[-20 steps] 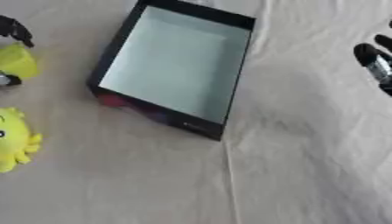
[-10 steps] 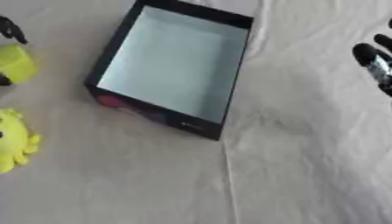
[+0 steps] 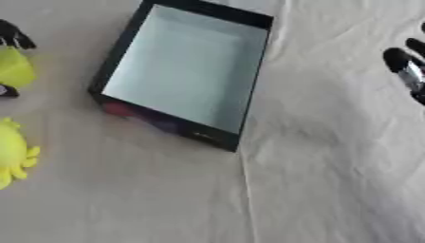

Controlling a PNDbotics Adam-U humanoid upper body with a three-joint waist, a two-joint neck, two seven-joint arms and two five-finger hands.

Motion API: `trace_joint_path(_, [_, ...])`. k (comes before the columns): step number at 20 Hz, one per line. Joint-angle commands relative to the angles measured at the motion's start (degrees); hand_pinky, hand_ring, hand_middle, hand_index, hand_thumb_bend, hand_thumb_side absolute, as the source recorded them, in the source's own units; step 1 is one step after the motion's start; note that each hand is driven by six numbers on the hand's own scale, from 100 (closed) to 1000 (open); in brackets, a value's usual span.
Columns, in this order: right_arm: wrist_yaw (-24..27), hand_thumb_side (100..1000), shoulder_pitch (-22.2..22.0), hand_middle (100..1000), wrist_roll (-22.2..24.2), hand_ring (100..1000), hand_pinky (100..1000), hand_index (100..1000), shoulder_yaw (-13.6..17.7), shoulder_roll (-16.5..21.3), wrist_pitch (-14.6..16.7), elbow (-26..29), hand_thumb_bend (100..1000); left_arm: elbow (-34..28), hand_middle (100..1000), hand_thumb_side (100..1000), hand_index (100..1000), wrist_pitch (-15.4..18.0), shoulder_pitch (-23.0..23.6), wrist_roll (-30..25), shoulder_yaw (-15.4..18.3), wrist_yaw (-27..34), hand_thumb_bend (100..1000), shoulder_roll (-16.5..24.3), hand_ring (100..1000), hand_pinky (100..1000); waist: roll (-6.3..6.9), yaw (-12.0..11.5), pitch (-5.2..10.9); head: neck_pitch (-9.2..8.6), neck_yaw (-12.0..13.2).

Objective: Pick up objects on the table and place them in the box.

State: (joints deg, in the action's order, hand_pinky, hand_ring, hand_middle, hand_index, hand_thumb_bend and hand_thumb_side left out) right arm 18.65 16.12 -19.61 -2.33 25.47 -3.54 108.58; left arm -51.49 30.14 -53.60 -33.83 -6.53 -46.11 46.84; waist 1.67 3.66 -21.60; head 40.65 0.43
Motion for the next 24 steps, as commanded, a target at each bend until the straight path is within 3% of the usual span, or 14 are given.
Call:
trace_joint_path(1, [-0.3, 264, 0.4, 943, 0.2, 911, 942, 846, 0.4, 0.8, 0.2, 0.5, 687, -1.5, 747, 233, 868, 1.4, -1.4, -1.3, 0.5, -2.0, 669, 1.9, 761, 771, 0.11, -0.1, 1.17, -0.24, 0.2])
trace_joint_path(4, [-0.3, 264, 0.3, 943, 0.3, 911, 942, 846, 0.4, 0.8, 0.2, 0.4, 687, -3.1, 757, 231, 871, -0.3, -1.5, 1.0, 0.5, -5.5, 692, 2.4, 785, 780, 0.08, -0.2, 1.35, -0.24, 0.3])
trace_joint_path(12, [-0.3, 263, 0.2, 943, 0.5, 912, 943, 846, 0.3, 0.6, 0.2, 0.4, 686, -2.2, 692, 170, 859, -3.1, -1.1, 5.8, 0.4, -12.9, 631, 1.8, 754, 741, 0.04, -0.2, 1.28, -0.54, 0.5])
trace_joint_path(16, [-0.3, 262, 0.2, 944, 0.6, 912, 943, 846, 0.3, 0.5, 0.2, 0.3, 686, -1.1, 595, 100, 826, -2.6, -1.0, 5.7, 0.4, -12.1, 553, 1.4, 690, 701, 0.01, -0.2, 1.12, -0.61, 0.4])
trace_joint_path(19, [-0.3, 262, 0.2, 944, 0.6, 913, 943, 846, 0.3, 0.4, 0.2, 0.3, 686, -0.8, 499, 100, 761, -1.8, -0.9, 4.3, 0.4, -10.3, 428, 1.3, 616, 668, -0.01, -0.2, 1.01, -0.57, 0.4])
trace_joint_path(24, [-0.3, 262, 0.1, 944, 0.6, 913, 944, 847, 0.4, 0.4, 0.2, 0.3, 686, -1.5, 449, 100, 703, -1.2, -1.1, 1.8, 0.5, -7.6, 374, 1.5, 585, 648, -0.1, -0.3, 1.16, -0.38, 0.3])
